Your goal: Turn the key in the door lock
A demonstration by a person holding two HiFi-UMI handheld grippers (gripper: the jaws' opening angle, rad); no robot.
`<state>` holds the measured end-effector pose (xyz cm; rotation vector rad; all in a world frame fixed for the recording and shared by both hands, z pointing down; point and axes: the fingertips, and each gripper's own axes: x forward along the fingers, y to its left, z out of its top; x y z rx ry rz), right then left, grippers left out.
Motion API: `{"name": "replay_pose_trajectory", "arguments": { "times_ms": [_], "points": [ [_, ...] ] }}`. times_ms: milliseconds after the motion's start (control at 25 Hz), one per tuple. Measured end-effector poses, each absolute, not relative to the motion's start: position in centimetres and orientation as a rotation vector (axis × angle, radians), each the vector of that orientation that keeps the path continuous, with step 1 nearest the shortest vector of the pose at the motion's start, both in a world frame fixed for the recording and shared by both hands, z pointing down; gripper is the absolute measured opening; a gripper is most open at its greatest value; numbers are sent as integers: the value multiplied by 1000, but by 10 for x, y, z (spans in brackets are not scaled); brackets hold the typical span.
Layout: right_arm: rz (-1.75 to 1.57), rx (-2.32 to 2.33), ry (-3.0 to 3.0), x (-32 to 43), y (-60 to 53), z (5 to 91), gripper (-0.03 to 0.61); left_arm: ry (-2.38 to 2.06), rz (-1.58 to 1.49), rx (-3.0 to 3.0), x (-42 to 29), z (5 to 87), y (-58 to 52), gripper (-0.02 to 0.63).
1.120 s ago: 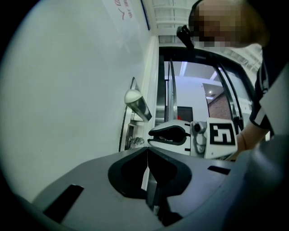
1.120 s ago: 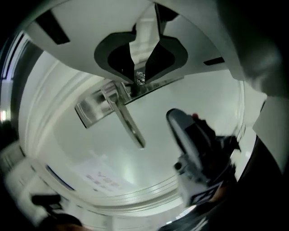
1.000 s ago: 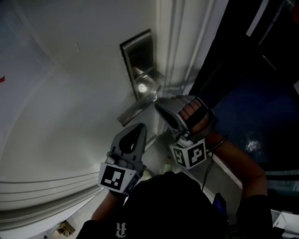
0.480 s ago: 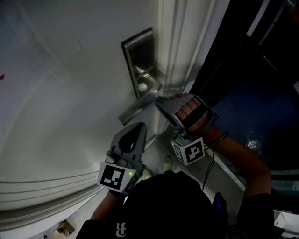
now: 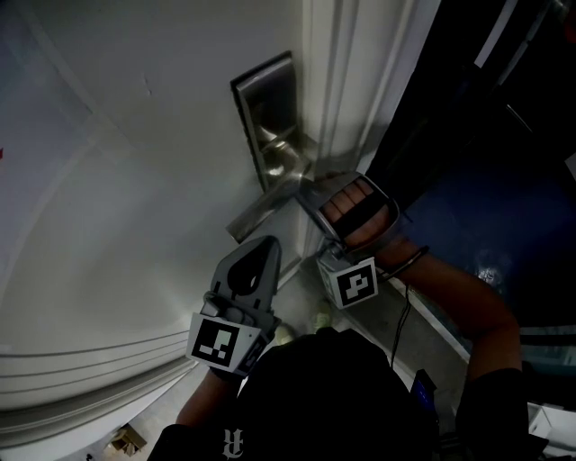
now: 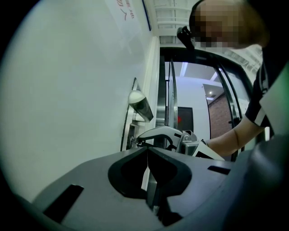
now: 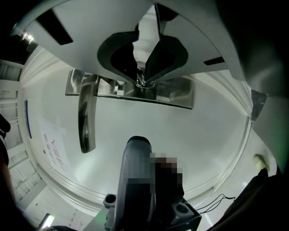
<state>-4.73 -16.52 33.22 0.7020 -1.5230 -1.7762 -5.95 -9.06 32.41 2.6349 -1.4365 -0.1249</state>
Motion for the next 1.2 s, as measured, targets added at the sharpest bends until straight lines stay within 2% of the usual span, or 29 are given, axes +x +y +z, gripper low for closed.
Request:
{"name": "replay_pose_trajectory", "arguments": {
  "times_ms": [320,600,720,960,1200],
  "points": [
    [-1612,825,-1717,-46,-166,328,57,-1436,-131,2636,-61,325,-91,8],
    [-1333,969,-1998,-45,-167,324,49,-1432,-127,2634,-61,325,-90,8],
    [-1166,1017,-2139,-44,-168,322,27,-1434,-126,2632,-61,326,-90,8],
    [-544,1091,-2565,-39,-173,318,20,-1441,-126,2633,-63,325,-90,8],
    [388,1052,-2896,-30,-180,321,20,-1445,-127,2632,-64,325,-90,8]
  ]
}}
